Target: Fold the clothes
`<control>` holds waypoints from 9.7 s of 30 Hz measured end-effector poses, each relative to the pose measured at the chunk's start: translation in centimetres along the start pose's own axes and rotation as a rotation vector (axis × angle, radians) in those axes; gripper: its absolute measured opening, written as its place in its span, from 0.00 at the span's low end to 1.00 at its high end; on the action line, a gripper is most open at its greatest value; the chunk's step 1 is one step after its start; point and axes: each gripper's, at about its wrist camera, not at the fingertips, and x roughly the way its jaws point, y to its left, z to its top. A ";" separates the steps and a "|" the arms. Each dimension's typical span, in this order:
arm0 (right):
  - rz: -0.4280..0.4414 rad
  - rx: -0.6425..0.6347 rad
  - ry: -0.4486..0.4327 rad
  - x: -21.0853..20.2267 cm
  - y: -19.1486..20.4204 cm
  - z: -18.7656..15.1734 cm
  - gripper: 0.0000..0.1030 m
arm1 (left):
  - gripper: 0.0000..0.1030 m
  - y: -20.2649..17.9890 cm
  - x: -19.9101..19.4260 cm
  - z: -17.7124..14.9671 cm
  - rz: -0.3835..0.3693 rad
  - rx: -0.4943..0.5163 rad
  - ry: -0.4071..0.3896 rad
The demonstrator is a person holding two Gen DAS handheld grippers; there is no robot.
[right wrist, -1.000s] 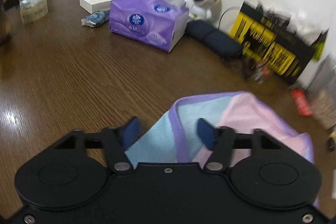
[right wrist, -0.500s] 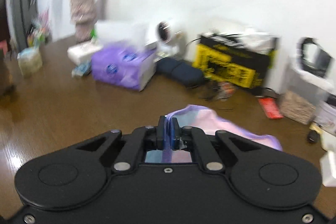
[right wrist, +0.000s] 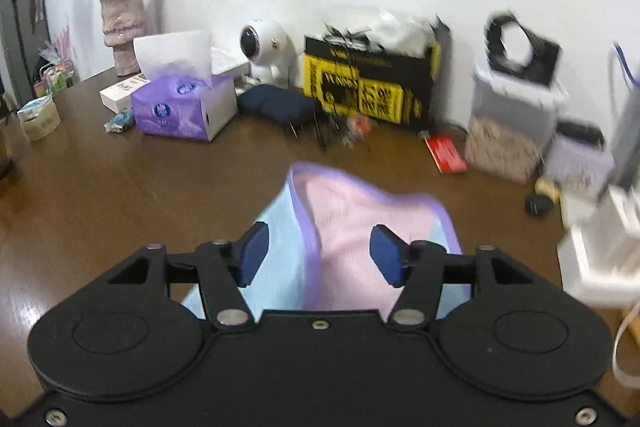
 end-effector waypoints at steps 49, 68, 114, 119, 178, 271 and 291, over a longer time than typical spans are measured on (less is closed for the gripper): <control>-0.107 -0.021 -0.133 -22.7 -2.0 -9.0 0.82 | 0.78 -15.4 5.5 -5.3 0.231 0.543 -0.014; -0.095 0.039 0.007 -9.9 -6.4 -10.9 0.82 | 0.78 -13.5 3.3 -6.5 0.028 0.582 0.172; -0.251 -0.192 0.031 -4.5 5.3 0.7 0.74 | 0.70 -3.4 -4.7 -4.0 -0.054 -0.024 -0.040; -0.073 -0.144 -0.054 -14.6 4.6 -2.8 0.74 | 0.90 -2.3 -7.5 -2.3 -0.023 0.179 -0.202; -0.033 -0.175 0.007 -7.7 4.1 -3.5 0.84 | 0.76 0.9 -3.1 0.2 -0.015 0.478 -0.077; 0.189 -0.400 -0.111 -13.9 6.0 -10.6 0.67 | 0.35 0.3 13.9 8.2 -0.155 0.239 0.240; 0.505 -0.134 0.038 -20.4 9.0 -19.6 0.18 | 0.68 -1.4 1.5 0.1 -0.124 0.422 0.238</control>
